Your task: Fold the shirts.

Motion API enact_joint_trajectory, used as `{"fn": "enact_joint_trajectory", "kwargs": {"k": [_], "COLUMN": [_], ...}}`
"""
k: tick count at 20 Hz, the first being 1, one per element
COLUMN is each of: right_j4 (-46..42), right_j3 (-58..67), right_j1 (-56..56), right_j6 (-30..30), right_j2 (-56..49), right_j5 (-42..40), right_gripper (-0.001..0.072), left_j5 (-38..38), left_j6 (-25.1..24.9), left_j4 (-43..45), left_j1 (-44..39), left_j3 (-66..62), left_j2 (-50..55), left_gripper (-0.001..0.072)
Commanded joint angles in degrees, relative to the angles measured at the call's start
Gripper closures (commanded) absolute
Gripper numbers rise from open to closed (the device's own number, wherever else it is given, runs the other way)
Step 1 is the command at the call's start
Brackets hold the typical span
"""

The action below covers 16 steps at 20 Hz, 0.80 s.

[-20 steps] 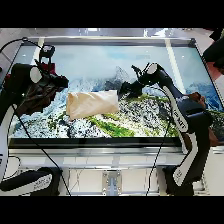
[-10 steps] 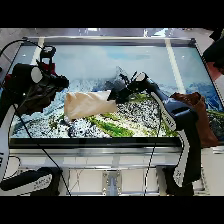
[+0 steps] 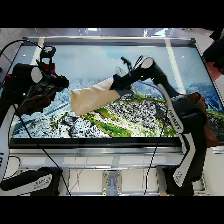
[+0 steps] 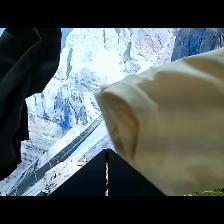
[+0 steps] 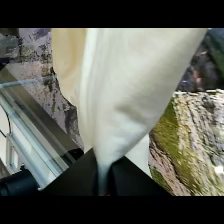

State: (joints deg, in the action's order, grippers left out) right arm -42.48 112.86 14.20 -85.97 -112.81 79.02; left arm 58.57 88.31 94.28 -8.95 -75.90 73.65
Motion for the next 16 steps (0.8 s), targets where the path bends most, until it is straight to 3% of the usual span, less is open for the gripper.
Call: {"fn": "enact_joint_trajectory", "kwargs": {"k": [1,6,11,16], "right_j4": [-10.54,-24.76,-32.68,-35.87], "right_j3": [3.08,3.08,1.27,-17.22], "right_j1": [-6.67,-20.63,-36.87,-54.66], "right_j6": [-3.52,-6.49,-4.81,-0.44], "right_j2": [7.72,20.31,29.92,43.34], "right_j5": [7.65,16.48,25.09,22.67], "right_gripper": [0.0695,0.0695,0.0696,0.0696], "left_j5": [0.02,0.02,0.02,0.85], "left_j6": [-0.02,-0.02,-0.02,0.00], "left_j4": [0.02,0.02,0.00,-0.28], "left_j1": [0.00,0.00,0.00,0.00], "left_j3": [0.02,0.02,0.02,0.02], "left_j2": [0.02,0.02,0.02,0.02], "left_gripper": [0.0695,0.0695,0.0694,0.0695]}}
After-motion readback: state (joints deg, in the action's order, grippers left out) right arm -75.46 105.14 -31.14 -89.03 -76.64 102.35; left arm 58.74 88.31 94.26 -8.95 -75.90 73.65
